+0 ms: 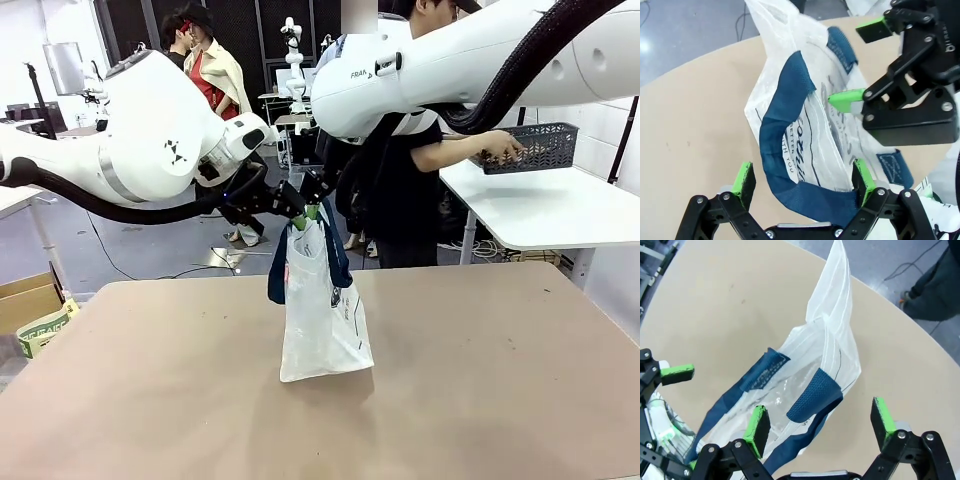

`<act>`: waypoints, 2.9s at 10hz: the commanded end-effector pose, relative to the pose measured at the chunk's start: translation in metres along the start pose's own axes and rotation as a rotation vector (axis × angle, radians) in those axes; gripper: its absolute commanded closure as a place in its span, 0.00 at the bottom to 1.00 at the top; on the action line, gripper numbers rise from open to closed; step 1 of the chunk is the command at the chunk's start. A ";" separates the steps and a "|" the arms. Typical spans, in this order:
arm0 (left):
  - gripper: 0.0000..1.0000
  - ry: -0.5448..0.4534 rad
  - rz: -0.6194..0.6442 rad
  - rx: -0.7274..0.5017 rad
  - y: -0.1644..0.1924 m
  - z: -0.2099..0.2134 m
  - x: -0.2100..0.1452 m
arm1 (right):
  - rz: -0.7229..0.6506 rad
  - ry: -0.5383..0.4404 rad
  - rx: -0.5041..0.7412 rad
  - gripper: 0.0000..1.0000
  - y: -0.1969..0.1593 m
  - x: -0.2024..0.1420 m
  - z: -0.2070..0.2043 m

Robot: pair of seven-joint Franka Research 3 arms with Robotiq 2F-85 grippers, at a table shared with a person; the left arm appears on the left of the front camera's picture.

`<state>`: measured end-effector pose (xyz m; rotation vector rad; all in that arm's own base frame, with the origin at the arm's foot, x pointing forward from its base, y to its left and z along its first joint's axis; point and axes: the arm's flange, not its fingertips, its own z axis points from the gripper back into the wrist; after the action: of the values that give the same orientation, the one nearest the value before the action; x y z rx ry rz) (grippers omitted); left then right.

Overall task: Transfer purchased items from the store into the shopping bag.
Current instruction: Open the Reusable shopping bag in the center of the table.

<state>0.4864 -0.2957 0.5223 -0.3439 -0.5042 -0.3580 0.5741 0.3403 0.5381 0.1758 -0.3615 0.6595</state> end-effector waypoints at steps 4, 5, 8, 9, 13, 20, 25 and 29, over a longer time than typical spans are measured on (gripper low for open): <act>0.00 0.053 0.011 0.010 0.005 -0.007 -0.005 | 0.056 0.069 -0.089 0.00 0.003 -0.016 -0.008; 0.00 0.053 0.011 0.010 0.005 -0.007 -0.005 | 0.101 0.034 -0.069 0.00 0.003 -0.020 -0.011; 0.20 0.065 0.008 0.013 0.005 -0.007 -0.006 | 0.227 -0.017 0.067 0.20 0.013 -0.029 -0.016; 0.39 0.063 0.000 0.037 0.004 -0.006 -0.007 | 0.181 0.004 0.116 0.39 0.019 -0.032 -0.013; 1.00 0.045 -0.007 0.049 0.008 -0.005 -0.012 | 0.140 0.068 0.061 1.00 0.010 -0.051 -0.009; 1.00 0.000 -0.066 0.174 0.028 0.019 -0.024 | 0.221 0.065 0.022 1.00 -0.010 -0.071 0.013; 1.00 0.012 -0.056 0.309 0.052 0.027 -0.057 | 0.253 0.076 -0.017 1.00 -0.023 -0.096 0.028; 1.00 0.037 -0.064 0.263 0.047 0.025 -0.056 | 0.223 0.069 0.014 1.00 -0.011 -0.085 0.027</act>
<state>0.4487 -0.2331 0.5012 -0.0703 -0.5138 -0.3555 0.5105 0.2771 0.5290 0.1281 -0.3105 0.8833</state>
